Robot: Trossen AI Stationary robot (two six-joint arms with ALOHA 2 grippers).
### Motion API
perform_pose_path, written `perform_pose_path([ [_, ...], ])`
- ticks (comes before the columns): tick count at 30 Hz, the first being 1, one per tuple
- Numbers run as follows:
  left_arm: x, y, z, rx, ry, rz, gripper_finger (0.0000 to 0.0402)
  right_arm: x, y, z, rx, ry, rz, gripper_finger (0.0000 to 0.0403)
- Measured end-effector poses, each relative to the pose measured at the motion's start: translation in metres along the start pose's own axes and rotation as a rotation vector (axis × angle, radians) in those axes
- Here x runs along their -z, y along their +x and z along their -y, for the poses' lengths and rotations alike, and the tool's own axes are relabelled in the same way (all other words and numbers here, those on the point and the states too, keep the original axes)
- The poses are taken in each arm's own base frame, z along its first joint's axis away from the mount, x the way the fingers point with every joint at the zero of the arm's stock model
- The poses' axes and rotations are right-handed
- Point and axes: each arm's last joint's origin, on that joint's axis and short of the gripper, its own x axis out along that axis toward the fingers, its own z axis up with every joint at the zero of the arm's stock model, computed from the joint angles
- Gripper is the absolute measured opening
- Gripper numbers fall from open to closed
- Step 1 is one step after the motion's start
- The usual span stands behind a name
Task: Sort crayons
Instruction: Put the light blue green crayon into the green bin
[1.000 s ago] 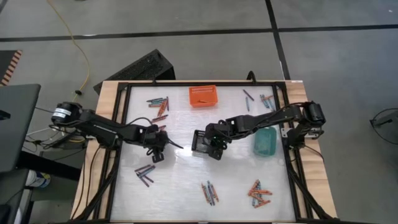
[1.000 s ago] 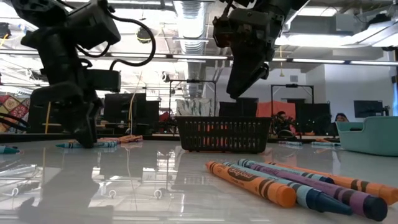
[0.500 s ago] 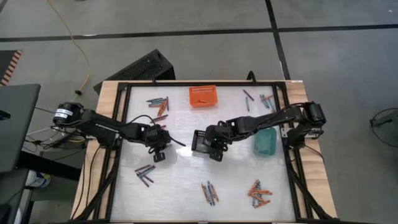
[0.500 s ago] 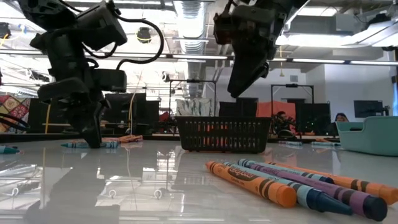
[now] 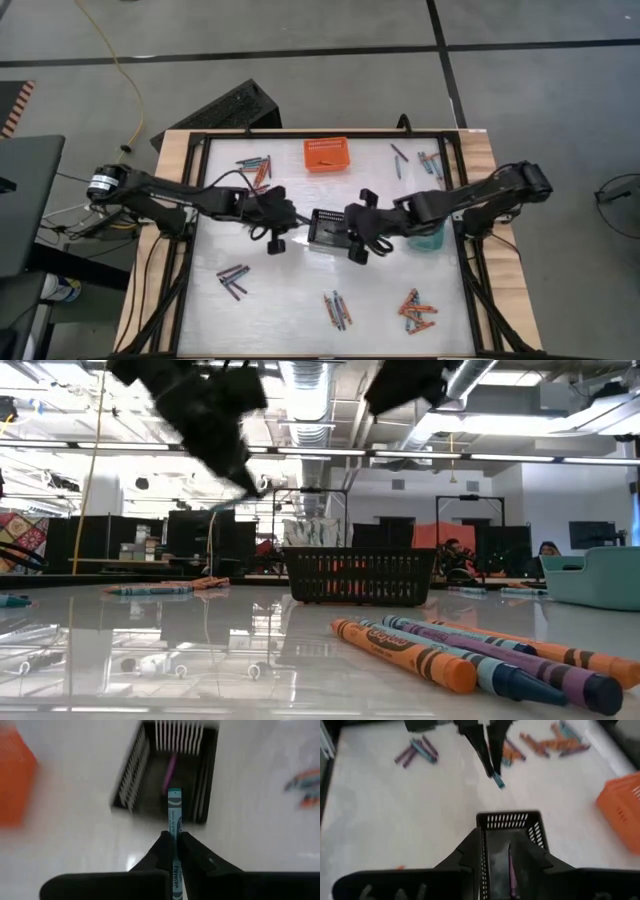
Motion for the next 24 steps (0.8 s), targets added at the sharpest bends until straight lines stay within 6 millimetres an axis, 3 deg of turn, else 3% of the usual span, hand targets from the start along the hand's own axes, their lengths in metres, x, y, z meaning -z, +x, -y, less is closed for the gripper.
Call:
perform_pose_path([
  [7,-0.054,-0.021,0.005,-0.003,0.127,0.255,0.0000,-0.004,-0.030,-0.020,0.018,-0.069,0.159,0.0101],
  [11,-0.076,-0.032,0.010,0.055,0.180,0.407,0.0000,-0.008,-0.042,-0.027,0.030,-0.097,0.243,0.0101],
  [16,-0.090,-0.042,0.015,0.131,0.217,0.532,0.0000,-0.008,-0.052,-0.030,0.098,-0.130,0.294,0.0101],
  [24,-0.097,-0.047,0.021,0.215,0.234,0.628,0.0000,-0.017,-0.059,-0.037,0.088,-0.202,0.399,0.0101],
])
